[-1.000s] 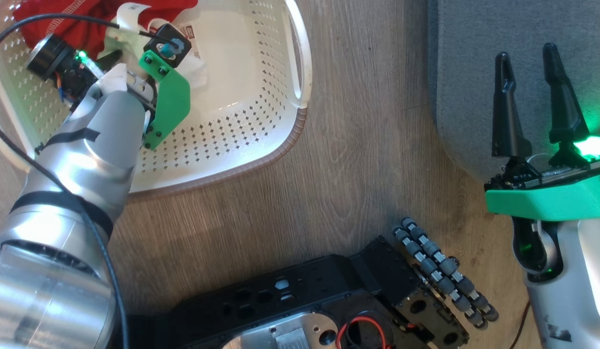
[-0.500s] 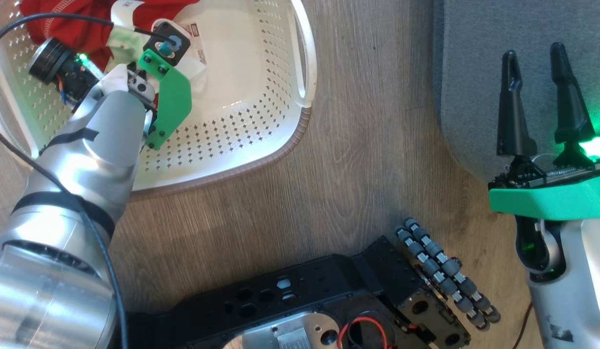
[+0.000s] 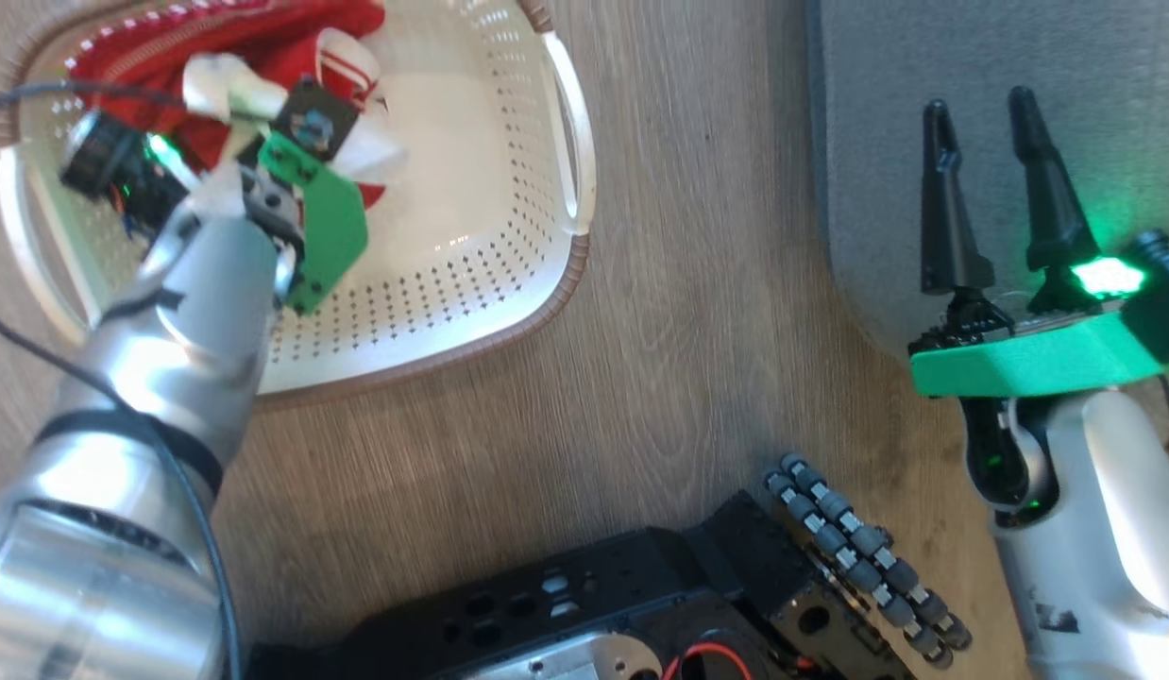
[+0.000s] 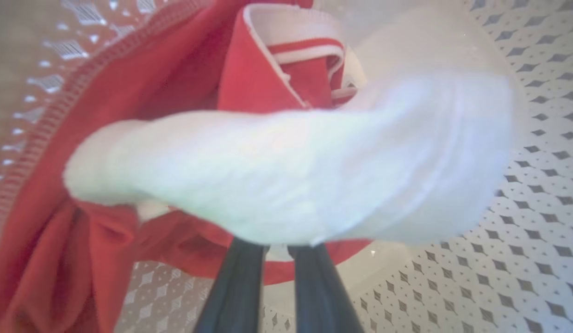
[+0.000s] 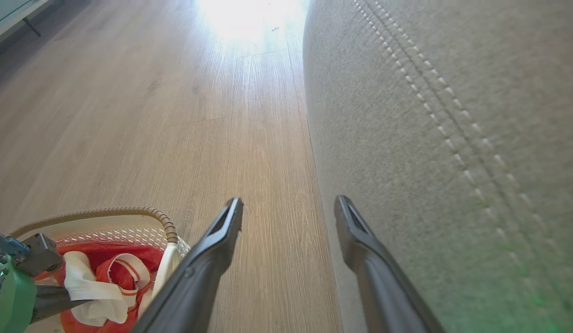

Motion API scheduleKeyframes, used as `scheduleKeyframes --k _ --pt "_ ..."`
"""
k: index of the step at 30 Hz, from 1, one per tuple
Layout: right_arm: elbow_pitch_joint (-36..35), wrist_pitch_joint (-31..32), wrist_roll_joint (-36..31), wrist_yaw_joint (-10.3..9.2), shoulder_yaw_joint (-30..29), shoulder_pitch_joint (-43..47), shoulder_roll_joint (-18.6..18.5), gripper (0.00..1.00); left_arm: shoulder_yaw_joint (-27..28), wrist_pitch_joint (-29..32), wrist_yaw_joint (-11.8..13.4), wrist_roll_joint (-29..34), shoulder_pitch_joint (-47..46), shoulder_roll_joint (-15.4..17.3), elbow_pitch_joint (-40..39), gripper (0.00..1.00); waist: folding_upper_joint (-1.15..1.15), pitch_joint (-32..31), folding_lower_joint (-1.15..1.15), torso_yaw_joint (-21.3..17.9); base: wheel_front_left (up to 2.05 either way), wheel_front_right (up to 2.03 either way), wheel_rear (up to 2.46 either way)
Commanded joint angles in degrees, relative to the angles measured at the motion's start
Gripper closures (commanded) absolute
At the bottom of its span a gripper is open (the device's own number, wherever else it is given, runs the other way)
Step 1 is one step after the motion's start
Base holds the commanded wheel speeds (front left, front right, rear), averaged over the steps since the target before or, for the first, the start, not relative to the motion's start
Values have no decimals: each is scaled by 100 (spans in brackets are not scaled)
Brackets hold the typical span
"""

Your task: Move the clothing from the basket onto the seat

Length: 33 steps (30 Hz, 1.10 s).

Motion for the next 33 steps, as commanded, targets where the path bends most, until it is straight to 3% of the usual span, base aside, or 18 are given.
scheduleKeyframes --k 1,10,16,27,33 --pt "95 104 79 98 86 100 -15 0 113 -157 56 -65 277 50 -63 100 0 -350 -2 62 0 0 0" --pt "376 104 44 98 162 226 -67 0 375 -1190 202 -561 1169 -219 -66 100 0 -1781 -2 307 0 0 0" --pt "523 104 27 98 229 409 -128 0 484 -1410 246 -778 1559 -298 -364 100 0 -2501 -2 487 0 0 0" --pt "842 104 26 98 275 858 -198 0 1037 -1420 508 -713 2977 -90 -3183 100 0 -3932 -2 857 0 0 0" --pt "975 104 21 98 377 1157 -179 0 1412 -1420 532 -479 3665 -70 -4530 100 0 -4535 -2 1043 0 0 0"
